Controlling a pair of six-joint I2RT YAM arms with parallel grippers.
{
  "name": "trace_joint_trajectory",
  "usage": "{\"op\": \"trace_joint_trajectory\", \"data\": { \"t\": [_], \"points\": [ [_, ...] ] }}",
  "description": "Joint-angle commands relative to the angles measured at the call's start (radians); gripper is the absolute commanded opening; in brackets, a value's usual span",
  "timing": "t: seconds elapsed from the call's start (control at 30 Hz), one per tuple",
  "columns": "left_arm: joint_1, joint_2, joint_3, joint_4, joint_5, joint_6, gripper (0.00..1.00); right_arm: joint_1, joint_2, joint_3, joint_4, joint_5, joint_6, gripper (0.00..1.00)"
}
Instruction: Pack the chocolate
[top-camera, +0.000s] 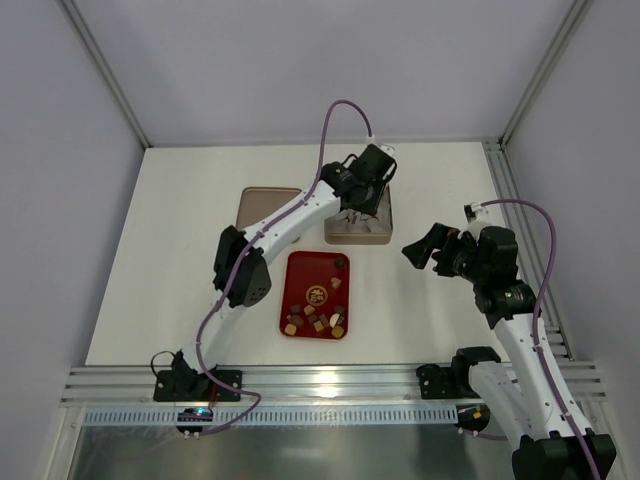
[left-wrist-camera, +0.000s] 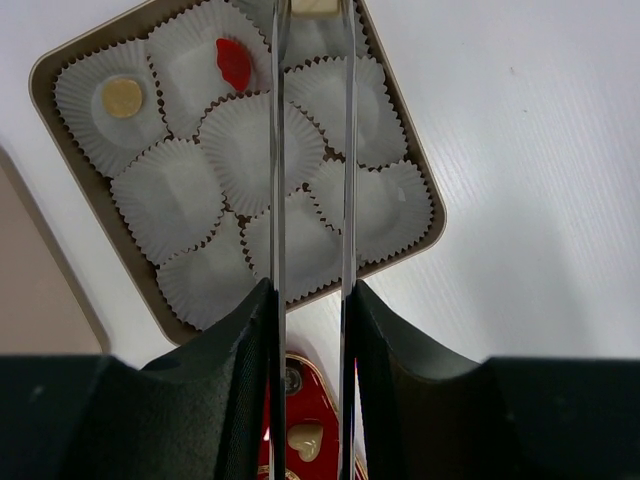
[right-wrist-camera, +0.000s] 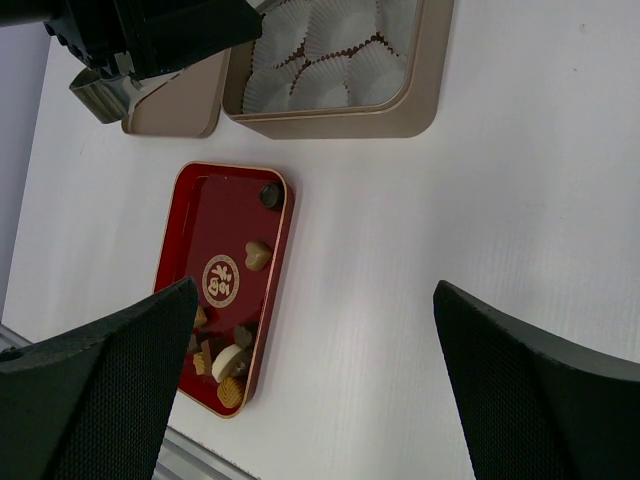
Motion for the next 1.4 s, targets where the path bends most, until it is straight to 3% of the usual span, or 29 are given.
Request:
{"op": "trace_joint_trajectory", "data": {
  "t": [0.0,0.33,0.7,1.03,1.37],
  "points": [
    [0.004,0.001,0.008,0.047,-0.002,-0.004,0.36,0.004,-0.019,0.021,0.012,-0.006,-0.018,1.0],
    [0.007,-0.018,0.006,0.043,-0.008,0.005,0.43,0.006,-0.022,0.019,0.011,-0.004,-0.018,1.0],
    [0.006,-0.226,-0.075,0.063,0.034,0.017,0.42,0.005,-0.01,0.019,0.023,0.0,-0.015,1.0],
    [-0.014,-0.573,-0.428,0.044,0.03,-0.022,0.42,0.006,-0.001,0.01,0.038,0.0,-0.019,1.0],
    [-0.086,-0.987,-0.905,-0.022,0.006,-0.116,0.42,0.006,0.005,0.005,0.043,-0.004,-0.023,1.0]
  ]
}}
